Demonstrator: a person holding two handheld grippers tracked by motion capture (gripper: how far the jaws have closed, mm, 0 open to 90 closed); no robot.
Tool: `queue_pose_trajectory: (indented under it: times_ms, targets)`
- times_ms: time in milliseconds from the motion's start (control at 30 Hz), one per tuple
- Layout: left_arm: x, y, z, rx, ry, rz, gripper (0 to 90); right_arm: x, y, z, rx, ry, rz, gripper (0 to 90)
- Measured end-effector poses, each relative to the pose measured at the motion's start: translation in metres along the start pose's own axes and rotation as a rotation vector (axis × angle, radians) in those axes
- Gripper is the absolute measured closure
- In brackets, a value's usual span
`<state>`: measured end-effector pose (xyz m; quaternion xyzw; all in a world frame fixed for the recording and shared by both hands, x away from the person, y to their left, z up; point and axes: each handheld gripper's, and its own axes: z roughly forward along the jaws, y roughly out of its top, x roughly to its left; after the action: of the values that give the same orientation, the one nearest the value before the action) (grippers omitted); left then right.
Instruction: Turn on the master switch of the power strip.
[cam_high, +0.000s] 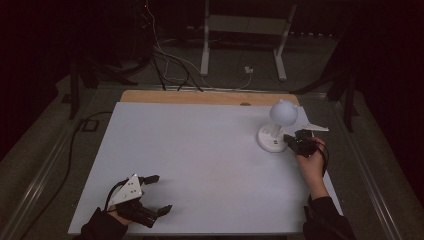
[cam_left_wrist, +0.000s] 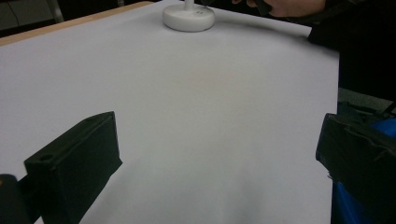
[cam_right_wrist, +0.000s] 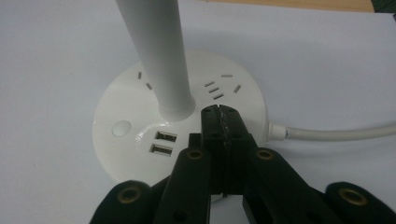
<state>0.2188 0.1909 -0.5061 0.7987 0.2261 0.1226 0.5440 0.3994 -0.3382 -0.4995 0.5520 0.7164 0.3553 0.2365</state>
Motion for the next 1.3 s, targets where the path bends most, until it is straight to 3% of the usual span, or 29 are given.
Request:
queue_pose_trajectory:
  times_ms: [433,600,900,1100,1300]
  targets:
    - [0.0,0.0,0.0,0.001,-0.001,0.0,0.2,0.003,-0.002,0.003,0.0,-0.015,-0.024,90.0]
    - [0.0,0.0,0.0,0.003,-0.003,-0.001,0.2,0.01,-0.001,0.004,0.013,-0.069,-0.075,90.0]
    - [0.0,0.0,0.0,0.001,-0.004,0.001,0.2,0.013,-0.001,0.006,0.023,-0.076,-0.079,90.0]
    - [-0.001,0.0,-0.001,-0.004,-0.004,-0.001,0.2,0.008,-0.003,0.006,0.014,-0.048,-0.057,90.0]
    - [-0.001,0.0,-0.001,-0.007,-0.005,0.0,0.2,0.008,-0.005,0.006,0.005,-0.048,-0.065,90.0]
